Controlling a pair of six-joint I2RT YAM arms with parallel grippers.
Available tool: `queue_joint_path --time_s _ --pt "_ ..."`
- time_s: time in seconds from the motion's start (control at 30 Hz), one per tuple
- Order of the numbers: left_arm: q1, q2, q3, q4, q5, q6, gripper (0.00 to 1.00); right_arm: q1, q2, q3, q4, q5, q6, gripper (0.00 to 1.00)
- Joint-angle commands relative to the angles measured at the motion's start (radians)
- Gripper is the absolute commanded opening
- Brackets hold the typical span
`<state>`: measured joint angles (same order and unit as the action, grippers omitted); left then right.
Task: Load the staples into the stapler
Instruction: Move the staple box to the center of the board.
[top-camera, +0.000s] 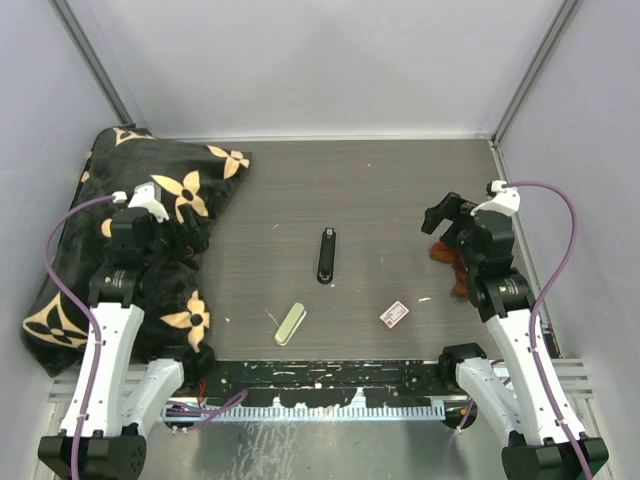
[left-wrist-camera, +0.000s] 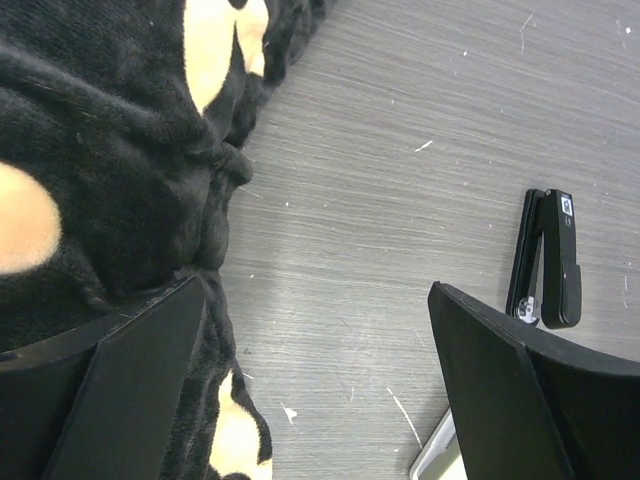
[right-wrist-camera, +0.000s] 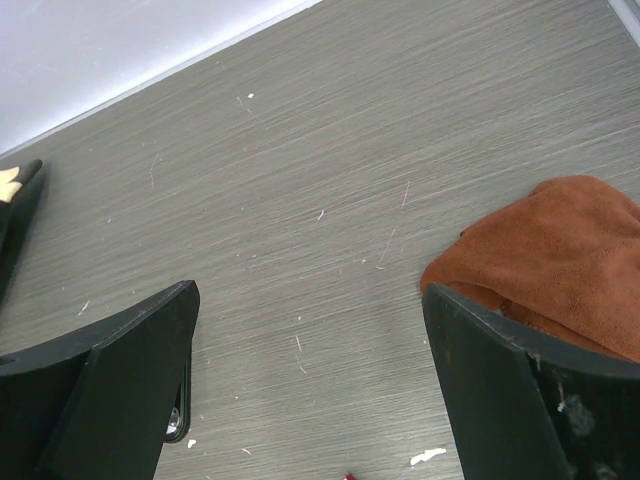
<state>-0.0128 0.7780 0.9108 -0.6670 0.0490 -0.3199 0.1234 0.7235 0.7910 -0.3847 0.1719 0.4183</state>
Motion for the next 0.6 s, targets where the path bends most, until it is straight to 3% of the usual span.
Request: queue_joint_path --time_s 0.0,0.33,0.57 --pt "0.002 0.031 0.024 0.043 0.027 0.001 0.98 0.002 0.006 0.011 0.06 -0.004 -0.001 1.0" --pt "0.002 0.061 0.022 0.036 -0.007 -0.029 0.98 0.001 -0.016 0.01 0.064 0.009 0.006 1.0" --pt "-0.043 0.122 0.04 0.022 0.08 -0.018 0.98 0.016 0.002 -0.002 0.029 -0.232 0.089 1.0"
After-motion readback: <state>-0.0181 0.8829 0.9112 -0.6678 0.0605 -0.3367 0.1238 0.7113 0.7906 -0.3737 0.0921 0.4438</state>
